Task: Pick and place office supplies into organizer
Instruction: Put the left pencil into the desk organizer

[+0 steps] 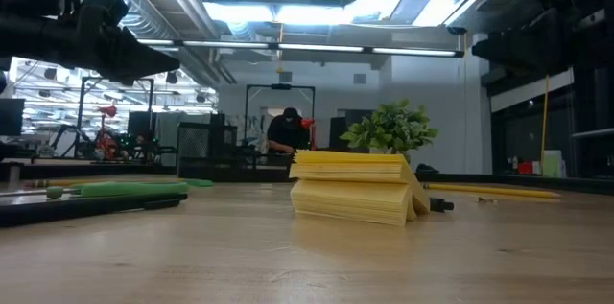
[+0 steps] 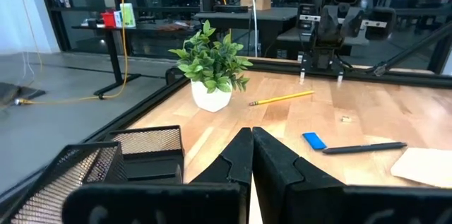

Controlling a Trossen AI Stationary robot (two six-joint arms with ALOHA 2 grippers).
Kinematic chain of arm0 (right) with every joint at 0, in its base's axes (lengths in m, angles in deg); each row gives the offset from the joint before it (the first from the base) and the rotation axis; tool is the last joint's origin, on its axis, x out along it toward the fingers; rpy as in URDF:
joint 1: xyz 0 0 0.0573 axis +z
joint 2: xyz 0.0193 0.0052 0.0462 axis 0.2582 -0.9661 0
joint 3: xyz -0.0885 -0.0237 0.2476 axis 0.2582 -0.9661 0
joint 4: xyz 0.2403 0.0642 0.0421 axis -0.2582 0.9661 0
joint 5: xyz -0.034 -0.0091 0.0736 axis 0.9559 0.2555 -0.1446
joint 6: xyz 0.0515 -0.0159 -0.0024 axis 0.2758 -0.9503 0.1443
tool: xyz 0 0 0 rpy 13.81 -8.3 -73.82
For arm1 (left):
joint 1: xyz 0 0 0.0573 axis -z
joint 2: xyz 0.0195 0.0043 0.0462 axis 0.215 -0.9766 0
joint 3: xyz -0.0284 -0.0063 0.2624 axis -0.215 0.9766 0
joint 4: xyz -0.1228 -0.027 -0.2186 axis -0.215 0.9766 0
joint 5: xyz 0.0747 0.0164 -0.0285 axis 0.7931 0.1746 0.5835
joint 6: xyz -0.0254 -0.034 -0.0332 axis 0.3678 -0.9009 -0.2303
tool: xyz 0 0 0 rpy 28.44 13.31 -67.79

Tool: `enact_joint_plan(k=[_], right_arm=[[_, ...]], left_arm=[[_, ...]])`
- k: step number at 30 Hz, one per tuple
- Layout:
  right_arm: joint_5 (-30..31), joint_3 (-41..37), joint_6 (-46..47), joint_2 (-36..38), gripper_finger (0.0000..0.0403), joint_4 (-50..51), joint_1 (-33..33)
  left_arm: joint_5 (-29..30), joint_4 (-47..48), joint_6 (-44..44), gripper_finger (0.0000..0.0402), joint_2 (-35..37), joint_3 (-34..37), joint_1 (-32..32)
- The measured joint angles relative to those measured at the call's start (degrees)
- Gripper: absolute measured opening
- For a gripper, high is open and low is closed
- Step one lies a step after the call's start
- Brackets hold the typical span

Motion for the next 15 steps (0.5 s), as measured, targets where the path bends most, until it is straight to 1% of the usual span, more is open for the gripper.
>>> enact_joint_plan(k=[6, 11, 15], right_arm=[[0.0, 0.0, 0.4, -0.1, 0.0048, 0.3, -1.2], [0.0, 0.0, 1.6, -0.1, 0.0048, -0.8, -1.8], [0.1, 0.0, 1.5, -0.1, 0.0048, -4.0, -1.8]], left_arm=[[-3.5, 0.0, -3.1, 0.0004, 0.0, 0.0, 0.0], [-4.4, 0.4, -4.0, 0.0003, -0.1, -0.1, 0.0], [-4.4, 3.2, -3.8, 0.0002, -1.2, -2.3, 0.0]])
